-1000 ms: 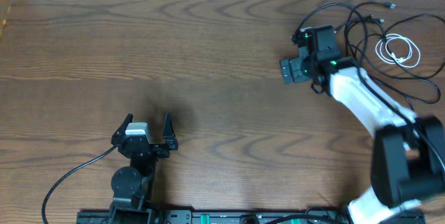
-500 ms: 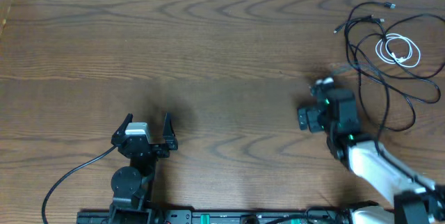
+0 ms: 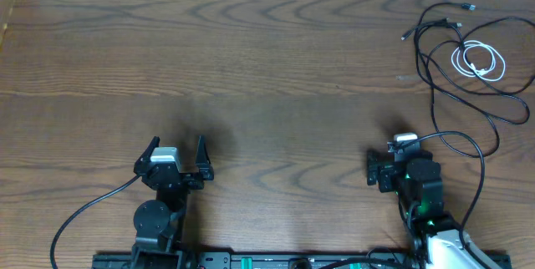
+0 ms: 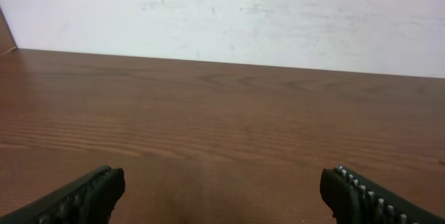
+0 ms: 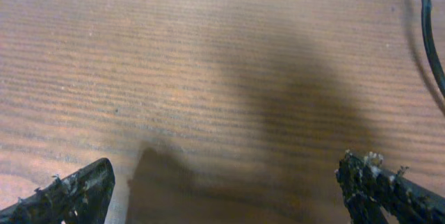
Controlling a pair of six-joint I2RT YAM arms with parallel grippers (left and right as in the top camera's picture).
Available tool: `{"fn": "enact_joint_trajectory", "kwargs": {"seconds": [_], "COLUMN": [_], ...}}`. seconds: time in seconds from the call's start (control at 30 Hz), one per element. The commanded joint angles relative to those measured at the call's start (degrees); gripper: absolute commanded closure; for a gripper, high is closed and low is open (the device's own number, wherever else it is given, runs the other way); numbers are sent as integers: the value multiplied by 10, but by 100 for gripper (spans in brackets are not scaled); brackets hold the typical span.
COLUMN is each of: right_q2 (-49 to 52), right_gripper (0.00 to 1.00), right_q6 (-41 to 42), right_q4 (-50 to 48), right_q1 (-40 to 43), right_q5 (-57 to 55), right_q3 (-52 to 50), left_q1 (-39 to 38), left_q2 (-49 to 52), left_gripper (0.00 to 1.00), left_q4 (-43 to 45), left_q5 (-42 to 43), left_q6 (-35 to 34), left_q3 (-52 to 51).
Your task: Untangle cables
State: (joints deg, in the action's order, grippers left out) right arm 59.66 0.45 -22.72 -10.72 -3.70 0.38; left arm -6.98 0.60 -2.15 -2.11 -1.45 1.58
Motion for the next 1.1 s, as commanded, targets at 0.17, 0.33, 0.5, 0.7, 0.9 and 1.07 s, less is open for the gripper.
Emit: {"fn": "enact_joint_trajectory", "kwargs": {"seconds": [0.17,0.33,0.5,0.7,0.9,1.07], "right_q2": [-83,-129,-191,-320,-413,-461], "right_gripper": [1,1,1,1,1,1], "right_q6": [-14,-18,-18,-18,-18,-18], "right_q4": [47,65,95,188,271,271], "right_q1": [2,2,2,2,12,43], "right_q5": [-2,-2,5,14,13,28], "right_q3": [-1,-1,-1,-1,-1,-1], "left_q1": [-3,-3,-3,-3,-3,-3], "left_q2": [-4,-4,-4,-4,-4,-4], "left_gripper": [4,4,4,4,4,4], "left_q4": [-18,-18,-18,-18,-18,-18], "left_q5": [-14,-14,-14,-14,-14,-14], "left_q6": [3,4,4,4,4,4], "left_q3": [-14,-14,-14,-14,-14,-14]}}
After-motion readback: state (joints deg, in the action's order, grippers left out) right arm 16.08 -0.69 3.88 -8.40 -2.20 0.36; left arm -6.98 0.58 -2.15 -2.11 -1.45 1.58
